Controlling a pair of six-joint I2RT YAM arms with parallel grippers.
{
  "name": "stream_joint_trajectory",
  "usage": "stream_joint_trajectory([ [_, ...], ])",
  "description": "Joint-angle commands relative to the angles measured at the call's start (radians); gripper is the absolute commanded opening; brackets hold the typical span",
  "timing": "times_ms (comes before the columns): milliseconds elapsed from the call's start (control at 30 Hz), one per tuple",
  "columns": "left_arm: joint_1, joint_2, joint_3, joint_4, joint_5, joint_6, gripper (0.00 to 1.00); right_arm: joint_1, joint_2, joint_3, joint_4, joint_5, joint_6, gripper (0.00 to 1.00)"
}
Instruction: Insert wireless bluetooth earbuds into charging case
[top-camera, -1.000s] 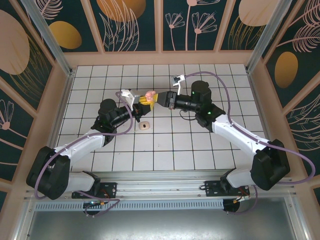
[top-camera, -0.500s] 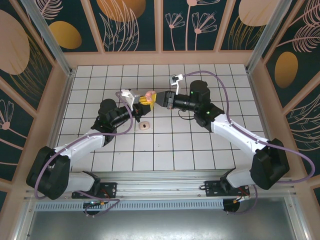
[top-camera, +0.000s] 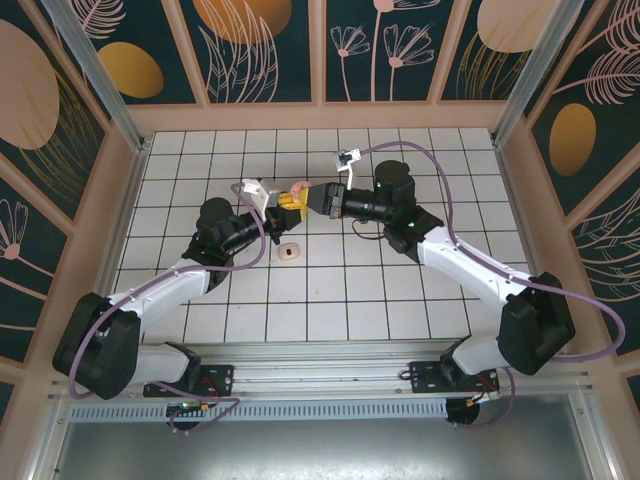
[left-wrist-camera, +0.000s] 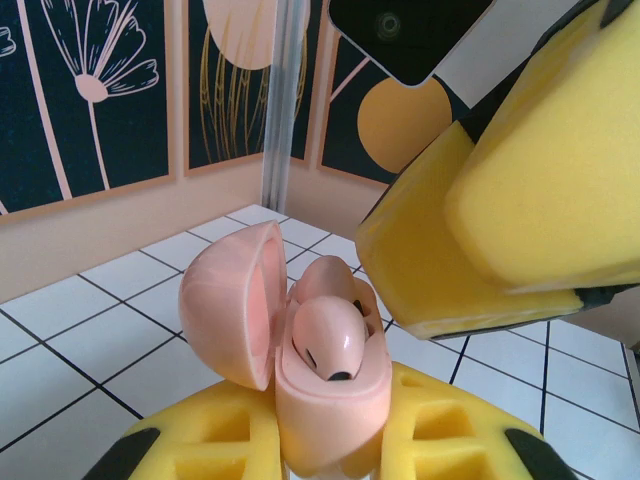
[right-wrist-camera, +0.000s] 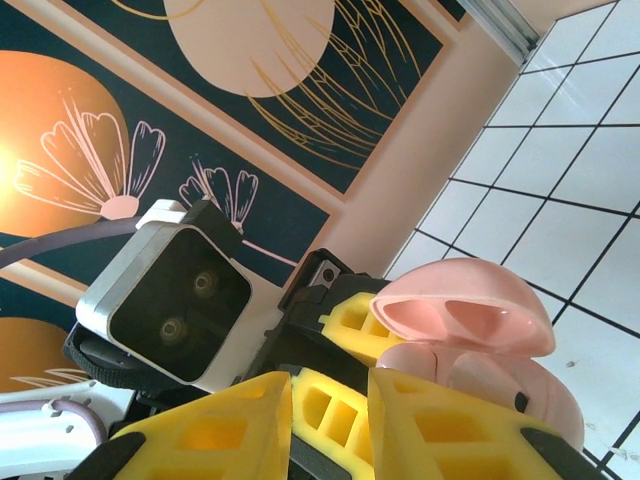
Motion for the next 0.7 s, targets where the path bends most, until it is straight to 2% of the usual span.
stream_joint_trajectory([
  [0, 0.006, -0.016, 0.017, 0.039, 0.023, -0.008, 0.09, 0.009, 0.004, 0.047, 0.029, -0.001, -0.007, 0.27],
  [200, 0.005, -0.016, 0.020, 0.035, 0.055, 0.000, 0.09, -0.001, -0.054, 0.066, -0.037, 0.019, -0.085, 0.35],
  [333, 0.006, -0.018, 0.026, 0.048, 0.115, 0.003, 0.09, -0.063, -0.109, 0.088, -0.155, 0.001, -0.169, 0.43],
  [400, 0.006, -0.018, 0.037, 0.057, 0.160, 0.000, 0.10, -0.099, -0.131, 0.103, -0.205, -0.035, -0.204, 0.45],
  [500, 0.006, -0.008, 0.070, 0.049, 0.233, -0.006, 0.09, -0.162, -0.142, 0.126, -0.266, -0.086, -0.253, 0.54],
  [667, 0.004, 0.006, 0.095, 0.041, 0.285, -0.007, 0.09, -0.178, -0.081, 0.198, -0.350, -0.190, -0.297, 0.57],
])
